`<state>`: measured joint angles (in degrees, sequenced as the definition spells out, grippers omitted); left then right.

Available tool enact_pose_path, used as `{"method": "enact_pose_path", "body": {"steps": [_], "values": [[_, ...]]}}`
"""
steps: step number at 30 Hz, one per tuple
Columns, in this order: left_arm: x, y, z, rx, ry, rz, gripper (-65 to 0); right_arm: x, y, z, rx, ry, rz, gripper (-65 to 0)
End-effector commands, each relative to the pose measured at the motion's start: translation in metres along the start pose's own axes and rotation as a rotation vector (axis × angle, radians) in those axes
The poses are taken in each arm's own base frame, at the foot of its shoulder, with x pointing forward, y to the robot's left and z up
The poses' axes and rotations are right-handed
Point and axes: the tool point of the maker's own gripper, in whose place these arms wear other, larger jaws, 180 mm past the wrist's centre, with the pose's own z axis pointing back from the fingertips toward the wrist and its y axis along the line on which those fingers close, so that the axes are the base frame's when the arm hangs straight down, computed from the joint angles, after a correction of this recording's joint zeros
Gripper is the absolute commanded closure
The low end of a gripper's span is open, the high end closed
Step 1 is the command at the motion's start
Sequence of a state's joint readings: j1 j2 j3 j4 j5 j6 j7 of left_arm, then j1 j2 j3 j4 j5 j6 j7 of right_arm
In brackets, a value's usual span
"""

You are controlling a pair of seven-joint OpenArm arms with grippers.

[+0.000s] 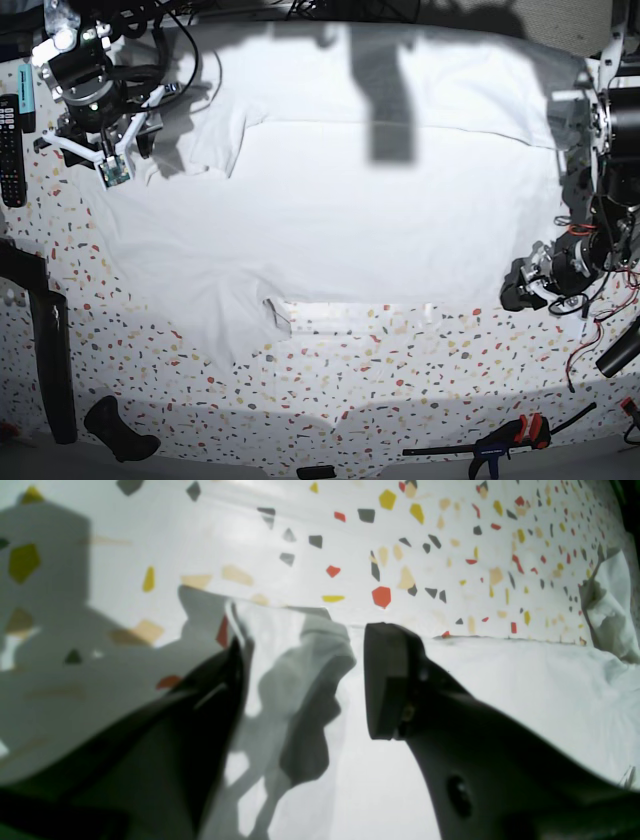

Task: Fold the T-shirt properly
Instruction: 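Move the left gripper down to the hem corner nearest it, then move the right gripper down to the hem corner nearest it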

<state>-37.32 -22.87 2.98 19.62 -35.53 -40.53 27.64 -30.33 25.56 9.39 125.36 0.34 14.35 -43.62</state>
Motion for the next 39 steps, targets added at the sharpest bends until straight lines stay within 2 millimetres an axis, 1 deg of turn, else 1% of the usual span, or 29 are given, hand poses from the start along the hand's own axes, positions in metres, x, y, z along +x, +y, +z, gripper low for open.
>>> {"method": "enact_pose_path", "body": {"steps": [1, 4, 6, 12, 13, 14, 16, 20, 24, 26, 28, 33, 35, 37, 39], "values": [[0.003, 0.009, 0.006, 0.031, 0.034, -0.024, -25.9, 0.010, -0.006, 0.003, -0.017, -0.036, 0.010, -32.0], [0.005, 0.011, 0.009, 0.036, 0.024, -0.025, -19.1, 0.010, -0.006, 0.003, -0.017, -0.036, 0.010, -32.1], [0.007, 0.013, 0.010, 0.040, 0.016, -0.025, -16.3, 0.010, -0.006, 0.003, -0.017, -0.036, 0.009, -32.1], [0.010, 0.014, 0.011, 0.040, 0.003, -0.023, -15.2, 0.012, -0.004, 0.003, -0.009, -0.049, 0.002, -32.0], [0.012, 0.013, 0.011, 0.033, -0.011, -0.010, -13.2, 0.014, -0.003, 0.003, 0.000, -0.062, -0.005, -32.0], [0.015, 0.011, 0.011, 0.024, -0.027, 0.007, -9.7, 0.017, -0.002, 0.003, 0.007, -0.076, -0.011, -32.0], [0.020, 0.009, 0.011, 0.009, -0.051, 0.034, -0.9, 0.022, -0.001, 0.004, 0.010, -0.105, -0.015, -32.0], [0.025, 0.006, 0.011, -0.007, -0.078, 0.062, 0.0, 0.037, -0.009, 0.002, -0.012, -0.144, -0.020, -32.0], [0.026, 0.005, 0.011, -0.013, -0.087, 0.071, 0.0, 0.060, -0.024, -0.003, -0.053, -0.199, -0.030, -32.0], [0.026, 0.005, 0.011, -0.013, -0.087, 0.071, 0.0, 0.062, -0.035, -0.010, -0.081, -0.171, -0.062, -31.9], [0.026, 0.005, 0.011, -0.012, -0.085, 0.070, 0.0, 0.058, -0.044, -0.021, -0.104, -0.142, -0.096, -31.9], [0.025, 0.005, 0.011, -0.012, -0.082, 0.070, 0.0, 0.035, -0.062, -0.060, -0.121, -0.040, -0.150, -31.9], [0.025, 0.005, 0.011, -0.013, -0.081, 0.070, 0.0, 0.028, -0.066, -0.072, -0.093, 0.006, -0.193, -31.9], [0.025, 0.005, 0.011, -0.012, -0.082, 0.070, 0.0, 0.030, -0.072, -0.079, -0.079, 0.013, -0.220, -31.8], [0.025, 0.005, 0.011, -0.012, -0.079, 0.070, 0.0, 0.035, -0.085, -0.085, -0.100, 0.007, -0.224, -31.8]]}}
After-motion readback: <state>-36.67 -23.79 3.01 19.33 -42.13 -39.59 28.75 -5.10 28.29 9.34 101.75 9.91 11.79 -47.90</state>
